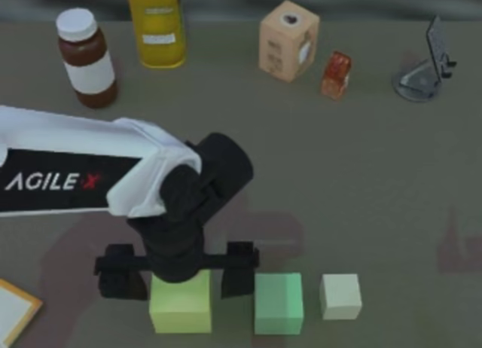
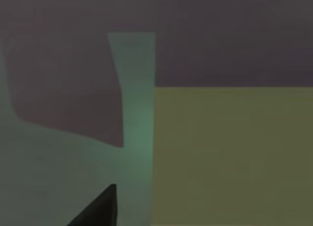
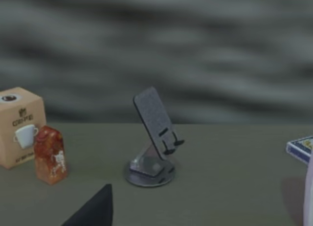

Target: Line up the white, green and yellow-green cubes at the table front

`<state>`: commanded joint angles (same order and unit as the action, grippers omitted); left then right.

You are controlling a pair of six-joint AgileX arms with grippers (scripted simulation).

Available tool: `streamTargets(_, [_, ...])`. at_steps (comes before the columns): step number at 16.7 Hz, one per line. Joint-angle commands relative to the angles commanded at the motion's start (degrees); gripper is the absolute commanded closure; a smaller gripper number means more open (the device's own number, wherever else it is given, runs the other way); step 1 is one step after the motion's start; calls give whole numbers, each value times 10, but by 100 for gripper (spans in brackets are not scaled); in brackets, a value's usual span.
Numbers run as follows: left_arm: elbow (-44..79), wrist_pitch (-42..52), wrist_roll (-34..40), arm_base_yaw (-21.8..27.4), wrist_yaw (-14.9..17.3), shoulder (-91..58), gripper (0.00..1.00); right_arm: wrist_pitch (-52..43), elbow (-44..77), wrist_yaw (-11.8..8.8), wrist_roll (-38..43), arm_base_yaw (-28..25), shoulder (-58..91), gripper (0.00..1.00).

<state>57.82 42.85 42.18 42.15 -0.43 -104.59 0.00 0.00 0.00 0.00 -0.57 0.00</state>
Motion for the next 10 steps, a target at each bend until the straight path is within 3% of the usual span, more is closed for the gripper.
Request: streamTargets(10, [91, 159, 3, -9, 0, 67, 0, 0, 0, 0, 0, 0, 0, 0])
